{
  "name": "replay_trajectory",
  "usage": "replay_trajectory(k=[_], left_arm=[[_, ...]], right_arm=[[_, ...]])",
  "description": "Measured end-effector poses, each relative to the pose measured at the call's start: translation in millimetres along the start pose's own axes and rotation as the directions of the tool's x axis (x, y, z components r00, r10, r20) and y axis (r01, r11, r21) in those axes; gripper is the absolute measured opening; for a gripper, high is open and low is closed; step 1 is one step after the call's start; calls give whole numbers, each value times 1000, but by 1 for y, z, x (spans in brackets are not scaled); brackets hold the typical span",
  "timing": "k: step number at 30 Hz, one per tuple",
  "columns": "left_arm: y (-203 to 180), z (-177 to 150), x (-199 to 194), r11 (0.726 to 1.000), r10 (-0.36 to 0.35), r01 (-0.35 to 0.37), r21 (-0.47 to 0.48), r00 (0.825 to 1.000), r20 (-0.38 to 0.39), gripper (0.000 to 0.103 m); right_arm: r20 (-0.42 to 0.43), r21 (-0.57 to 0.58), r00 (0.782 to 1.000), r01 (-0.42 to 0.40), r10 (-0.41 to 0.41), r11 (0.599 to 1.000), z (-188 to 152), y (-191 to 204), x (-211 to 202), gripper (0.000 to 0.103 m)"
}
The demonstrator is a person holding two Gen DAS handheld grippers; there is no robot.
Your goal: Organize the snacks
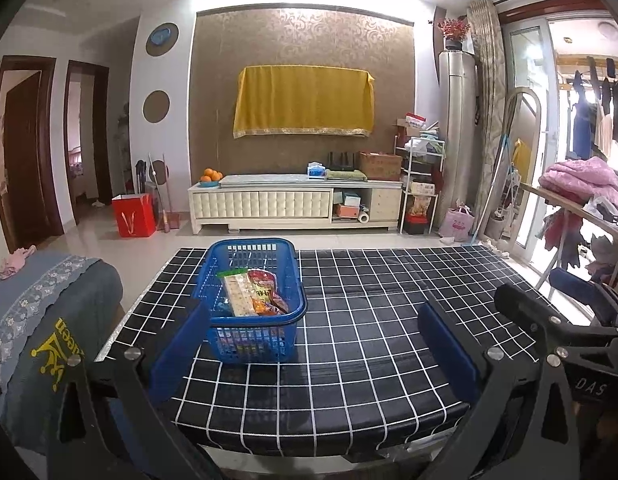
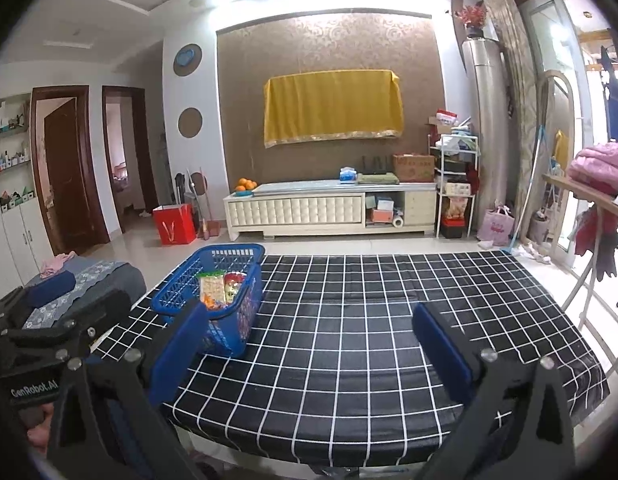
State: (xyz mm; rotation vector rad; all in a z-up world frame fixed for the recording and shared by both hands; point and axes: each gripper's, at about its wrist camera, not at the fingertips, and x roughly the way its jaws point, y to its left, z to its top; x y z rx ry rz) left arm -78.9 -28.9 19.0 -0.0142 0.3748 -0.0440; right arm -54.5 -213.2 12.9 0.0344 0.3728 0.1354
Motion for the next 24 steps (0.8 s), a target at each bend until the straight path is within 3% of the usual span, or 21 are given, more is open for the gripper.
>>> replay_trajectory(k=[24], left_arm=[[2,-1,5,1000,-8,7,-12,1000,-19,103]], right_arm=[[-11,2,1000,5,-5,1000,-1,0,-1,103]])
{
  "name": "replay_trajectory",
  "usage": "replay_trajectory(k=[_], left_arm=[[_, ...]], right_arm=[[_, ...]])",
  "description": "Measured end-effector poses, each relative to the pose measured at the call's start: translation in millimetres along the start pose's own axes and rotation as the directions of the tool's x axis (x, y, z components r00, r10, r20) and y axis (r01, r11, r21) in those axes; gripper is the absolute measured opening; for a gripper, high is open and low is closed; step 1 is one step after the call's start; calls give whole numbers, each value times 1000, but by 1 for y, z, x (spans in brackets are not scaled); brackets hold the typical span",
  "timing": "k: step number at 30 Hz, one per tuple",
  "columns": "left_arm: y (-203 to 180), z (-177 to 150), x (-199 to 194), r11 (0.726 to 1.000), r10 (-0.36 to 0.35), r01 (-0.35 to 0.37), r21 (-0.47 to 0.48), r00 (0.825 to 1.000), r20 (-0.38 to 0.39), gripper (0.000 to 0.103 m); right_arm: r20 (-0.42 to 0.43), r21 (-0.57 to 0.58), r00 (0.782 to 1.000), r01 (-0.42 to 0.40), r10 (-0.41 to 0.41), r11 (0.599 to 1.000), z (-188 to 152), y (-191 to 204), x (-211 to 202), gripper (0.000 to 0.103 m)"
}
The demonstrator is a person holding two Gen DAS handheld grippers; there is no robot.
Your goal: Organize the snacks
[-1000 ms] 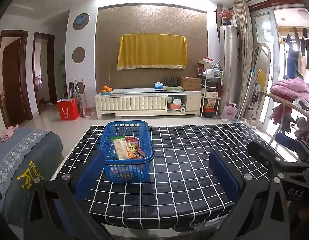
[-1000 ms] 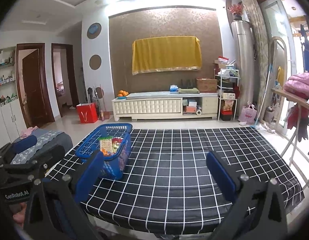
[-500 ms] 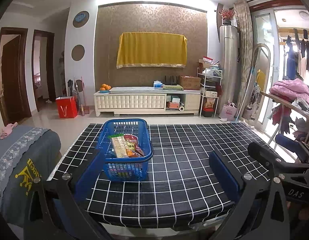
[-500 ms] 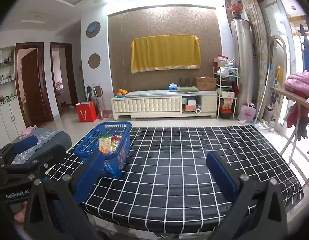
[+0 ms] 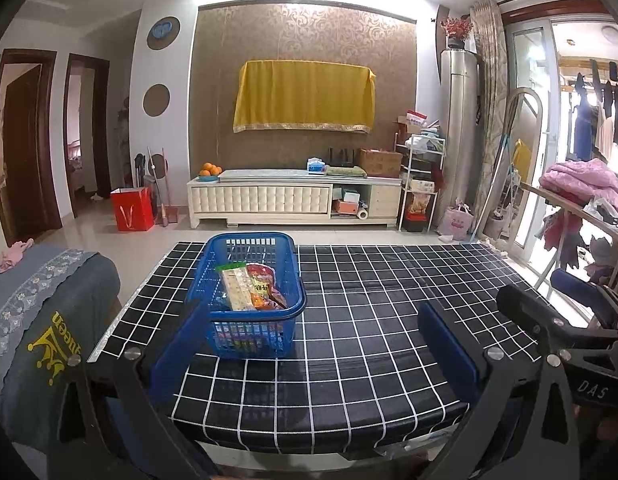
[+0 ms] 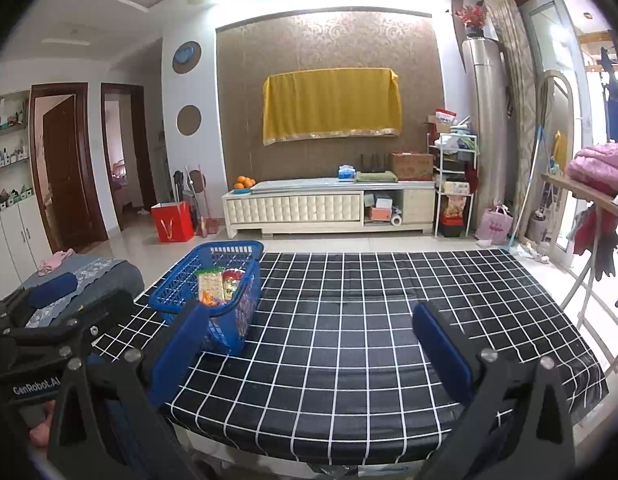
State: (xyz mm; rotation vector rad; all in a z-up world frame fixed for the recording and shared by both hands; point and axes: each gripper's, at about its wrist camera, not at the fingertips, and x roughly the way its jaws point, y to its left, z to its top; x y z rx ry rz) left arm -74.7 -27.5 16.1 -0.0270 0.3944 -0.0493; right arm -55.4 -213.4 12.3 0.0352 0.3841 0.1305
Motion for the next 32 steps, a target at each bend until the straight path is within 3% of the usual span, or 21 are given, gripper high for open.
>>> replay_trajectory(k=[32], left_arm=[[2,-6,9,1000,-12,10,-29,999,-43,103]], right_arm=[[-19,0,1000,1,-1,1000,0,-2,4,103]])
